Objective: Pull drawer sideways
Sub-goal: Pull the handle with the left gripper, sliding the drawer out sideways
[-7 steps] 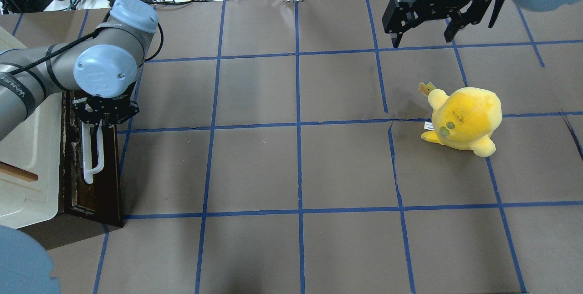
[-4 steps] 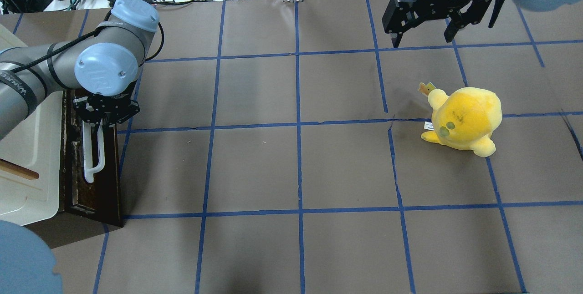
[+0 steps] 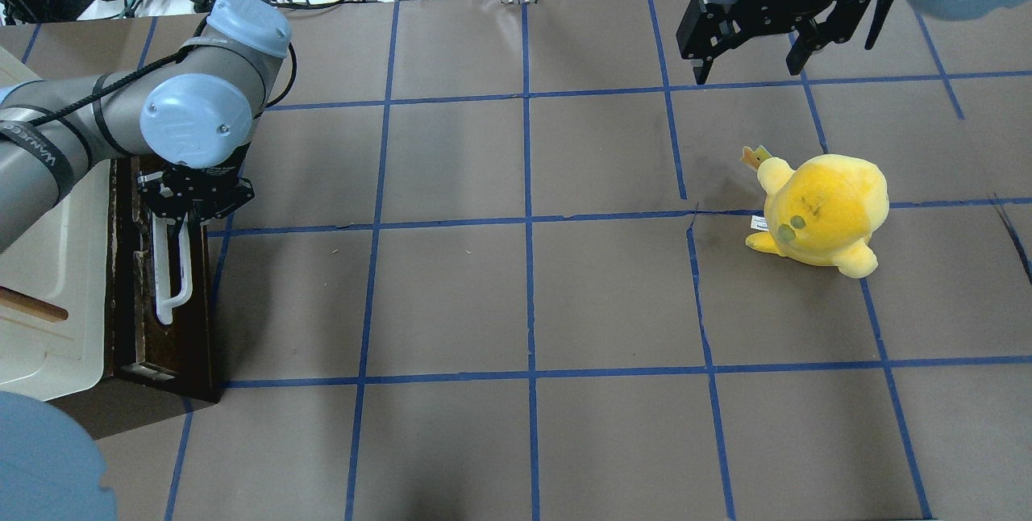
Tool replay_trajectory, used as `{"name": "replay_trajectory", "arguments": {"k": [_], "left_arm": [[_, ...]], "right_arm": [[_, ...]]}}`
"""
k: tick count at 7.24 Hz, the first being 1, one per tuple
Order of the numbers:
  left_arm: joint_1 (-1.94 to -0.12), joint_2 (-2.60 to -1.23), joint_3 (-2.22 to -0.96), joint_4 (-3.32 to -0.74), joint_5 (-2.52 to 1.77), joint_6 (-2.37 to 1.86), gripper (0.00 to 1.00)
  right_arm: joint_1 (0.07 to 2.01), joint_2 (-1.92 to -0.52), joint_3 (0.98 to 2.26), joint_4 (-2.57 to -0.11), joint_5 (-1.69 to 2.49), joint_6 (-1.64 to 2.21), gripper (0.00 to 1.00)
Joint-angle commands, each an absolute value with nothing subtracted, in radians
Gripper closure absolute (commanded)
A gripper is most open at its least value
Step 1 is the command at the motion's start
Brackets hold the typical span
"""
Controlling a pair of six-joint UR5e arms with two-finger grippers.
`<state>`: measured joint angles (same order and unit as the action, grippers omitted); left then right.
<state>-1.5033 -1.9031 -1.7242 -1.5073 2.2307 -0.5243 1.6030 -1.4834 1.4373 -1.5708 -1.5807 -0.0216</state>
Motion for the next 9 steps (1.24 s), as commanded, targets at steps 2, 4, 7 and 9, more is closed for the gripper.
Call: {"name": "replay_trajectory", "arguments": {"k": [2, 4, 7, 9], "left_arm": [[-1.522, -1.905, -1.721, -1.520, 2.226, -0.554, 0.87], [-1.532, -1.911, -1.680, -1.575, 2.200, -0.581, 0.87], [-1.555, -1.921, -1.666, -1.595, 2.177, -0.624, 0.87], [-1.555, -1.921, -1.664, -1.595, 2.171, -0.626, 0.87]], "right_arm": [[1.603, -1.483, 1.437, -1.571, -1.580, -0.023, 0.00], [1.603, -1.483, 1.437, -1.571, -1.580, -0.023, 0.00], [1.603, -1.483, 1.437, -1.571, -1.580, -0.021, 0.00], [1.603, -1.483, 1.437, -1.571, -1.580, -0.021, 0.00]]}}
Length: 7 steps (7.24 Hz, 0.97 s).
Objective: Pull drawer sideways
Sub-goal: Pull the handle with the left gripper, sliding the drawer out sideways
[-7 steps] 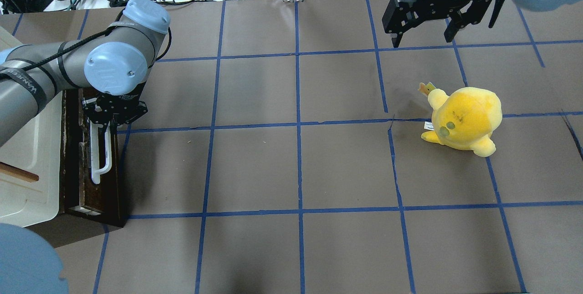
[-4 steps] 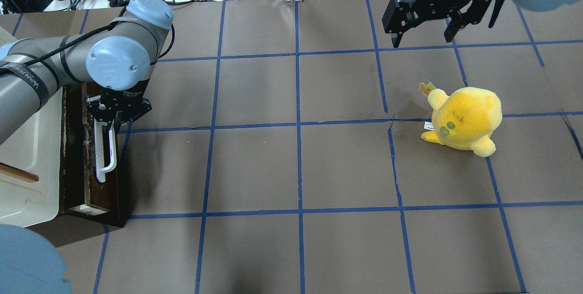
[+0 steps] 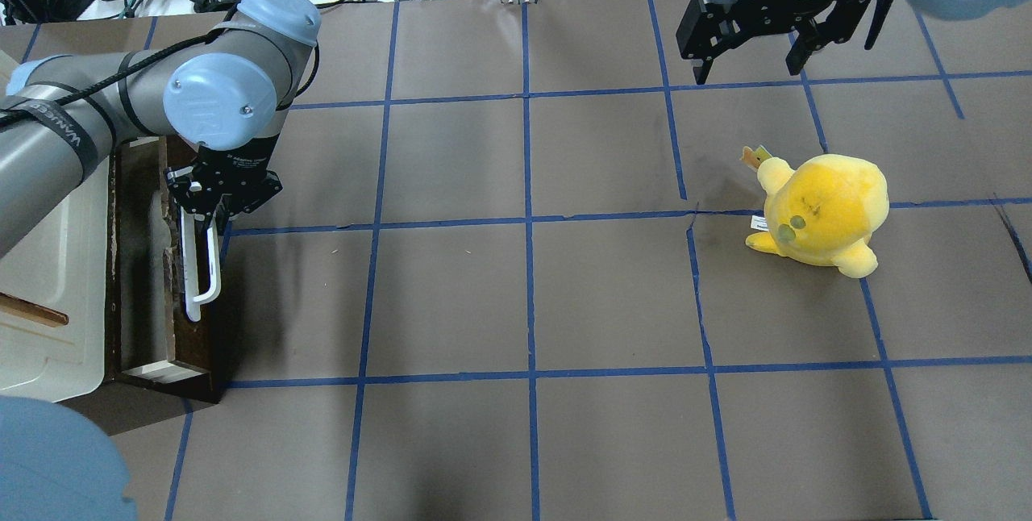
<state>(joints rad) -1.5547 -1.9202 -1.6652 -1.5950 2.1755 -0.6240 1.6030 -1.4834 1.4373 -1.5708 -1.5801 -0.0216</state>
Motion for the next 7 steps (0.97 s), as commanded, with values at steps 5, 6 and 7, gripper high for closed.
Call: {"name": "replay_trajectory", "arguments": {"k": [5, 6, 7], "left_arm": [[-1.580, -1.927, -1.655, -1.595, 2.149, -0.630, 0.86], [-1.583, -1.928, -1.649, -1.595, 2.140, -0.632, 0.85], [-1.591, -1.930, -1.641, -1.595, 2.122, -0.649, 0.85]], "right_arm": [[1.603, -1.483, 1.437, -1.571, -1.580, -0.021, 0.00], [1.603, -1.483, 1.437, -1.571, -1.582, -0.021, 0.00], [1.603, -1.483, 1.437, -1.571, -1.582, -0.021, 0.00]]}}
